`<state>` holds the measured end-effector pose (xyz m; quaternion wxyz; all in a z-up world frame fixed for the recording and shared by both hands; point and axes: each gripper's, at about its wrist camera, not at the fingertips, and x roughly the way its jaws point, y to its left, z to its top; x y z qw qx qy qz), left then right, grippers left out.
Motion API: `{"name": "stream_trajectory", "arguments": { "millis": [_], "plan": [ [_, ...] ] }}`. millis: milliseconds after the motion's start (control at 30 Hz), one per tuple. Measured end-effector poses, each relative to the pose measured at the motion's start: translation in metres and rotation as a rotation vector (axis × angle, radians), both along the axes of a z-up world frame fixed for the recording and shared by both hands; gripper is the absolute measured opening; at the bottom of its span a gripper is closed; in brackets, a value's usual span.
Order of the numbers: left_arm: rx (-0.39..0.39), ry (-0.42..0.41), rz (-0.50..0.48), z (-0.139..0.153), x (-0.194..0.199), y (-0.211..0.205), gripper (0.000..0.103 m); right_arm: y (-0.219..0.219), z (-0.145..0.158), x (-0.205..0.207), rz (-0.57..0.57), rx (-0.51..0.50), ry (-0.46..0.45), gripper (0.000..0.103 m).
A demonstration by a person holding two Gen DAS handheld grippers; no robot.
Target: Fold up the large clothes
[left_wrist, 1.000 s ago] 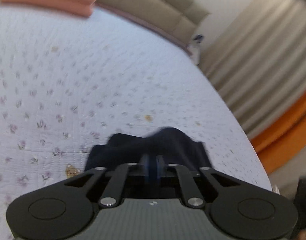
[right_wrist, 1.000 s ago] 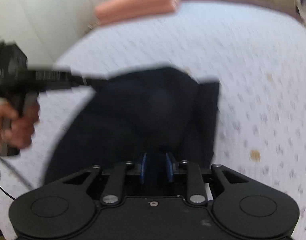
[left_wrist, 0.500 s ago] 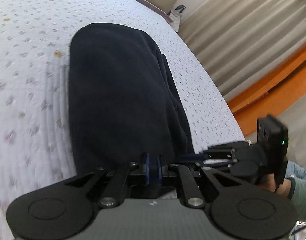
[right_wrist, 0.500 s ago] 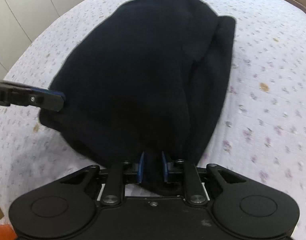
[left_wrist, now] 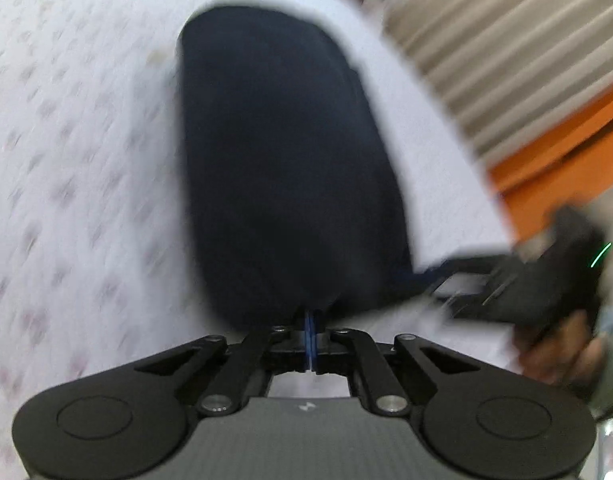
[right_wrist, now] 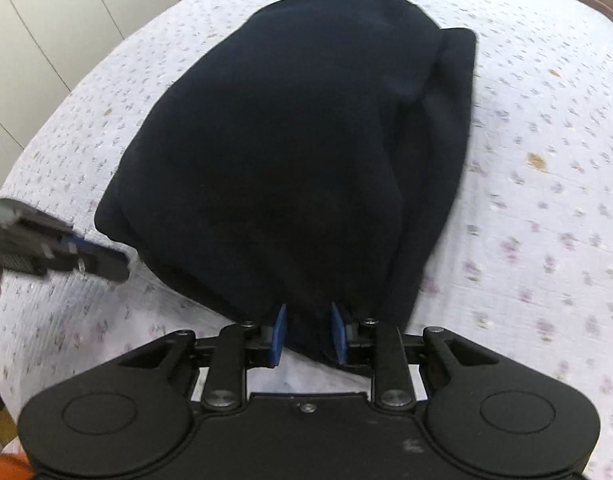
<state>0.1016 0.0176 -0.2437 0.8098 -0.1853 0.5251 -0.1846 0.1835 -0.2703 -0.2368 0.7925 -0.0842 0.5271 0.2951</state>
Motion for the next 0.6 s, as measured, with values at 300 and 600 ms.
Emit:
{"name": "stream_trajectory", "arguments": {
  "millis": [300,600],
  "plan": [
    [-0.055,-0.205,0.076,0.065,0.013,0.053,0.018,0.009,0.085,0.082,-0.02,0.136,-0.292,0.031],
    [-0.085,-0.417,0.232,0.059,0.177,0.037,0.026,0.075,0.025,0.207,-0.215,0.17,-0.195,0.031]
  ]
}}
